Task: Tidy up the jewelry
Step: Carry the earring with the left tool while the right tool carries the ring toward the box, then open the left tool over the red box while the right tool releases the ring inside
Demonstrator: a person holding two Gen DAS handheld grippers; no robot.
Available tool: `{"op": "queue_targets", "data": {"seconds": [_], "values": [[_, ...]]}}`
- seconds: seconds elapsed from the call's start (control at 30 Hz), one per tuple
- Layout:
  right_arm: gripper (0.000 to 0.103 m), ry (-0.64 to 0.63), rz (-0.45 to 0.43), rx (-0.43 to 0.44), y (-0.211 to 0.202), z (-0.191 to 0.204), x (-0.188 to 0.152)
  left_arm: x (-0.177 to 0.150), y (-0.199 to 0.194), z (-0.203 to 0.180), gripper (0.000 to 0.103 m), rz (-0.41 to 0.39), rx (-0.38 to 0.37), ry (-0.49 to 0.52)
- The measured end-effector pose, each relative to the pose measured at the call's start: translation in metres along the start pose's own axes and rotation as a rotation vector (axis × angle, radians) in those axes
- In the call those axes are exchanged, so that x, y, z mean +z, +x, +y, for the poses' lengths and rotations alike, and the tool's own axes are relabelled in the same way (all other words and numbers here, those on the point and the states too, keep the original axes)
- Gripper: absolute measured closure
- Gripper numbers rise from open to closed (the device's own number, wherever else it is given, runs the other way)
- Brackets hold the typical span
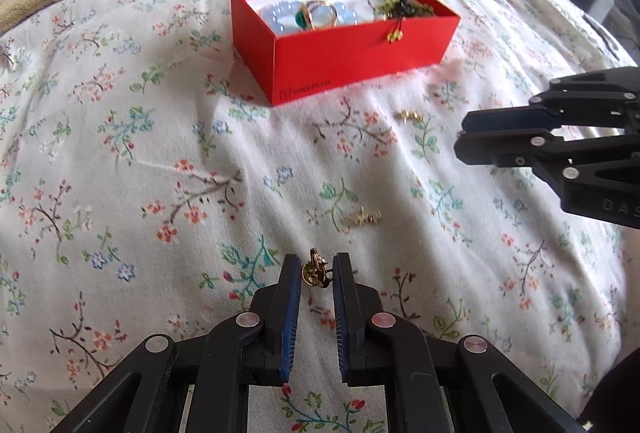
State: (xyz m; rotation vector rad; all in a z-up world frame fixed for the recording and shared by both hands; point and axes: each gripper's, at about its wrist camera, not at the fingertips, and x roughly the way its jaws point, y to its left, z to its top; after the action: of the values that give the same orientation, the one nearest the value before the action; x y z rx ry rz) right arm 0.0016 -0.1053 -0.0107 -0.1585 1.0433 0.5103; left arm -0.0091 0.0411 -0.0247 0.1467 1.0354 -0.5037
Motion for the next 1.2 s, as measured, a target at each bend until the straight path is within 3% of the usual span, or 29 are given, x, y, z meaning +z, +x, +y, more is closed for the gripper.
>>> {"op": "queue_targets", "data": {"seconds": [0.43,0.8,1.2], "values": [[0.087,0.036,-0.077,-0.06,-0.021,-0.014,0.023,0.048,-0.023,-0.005,0.093,-0.109,0.029,-0.006],[0.087,0.096,-0.139,-0.084,-0.03,-0.031,0.049,0.091,-0.017,-0.004,0.093,-0.142,0.022,-0.076],[0.087,0.322,-0.176,-0.046,-0.021,-0.091,0.069,0.128,0.019,-0.008,0.093,-0.157,-0.036,-0.195]]}}
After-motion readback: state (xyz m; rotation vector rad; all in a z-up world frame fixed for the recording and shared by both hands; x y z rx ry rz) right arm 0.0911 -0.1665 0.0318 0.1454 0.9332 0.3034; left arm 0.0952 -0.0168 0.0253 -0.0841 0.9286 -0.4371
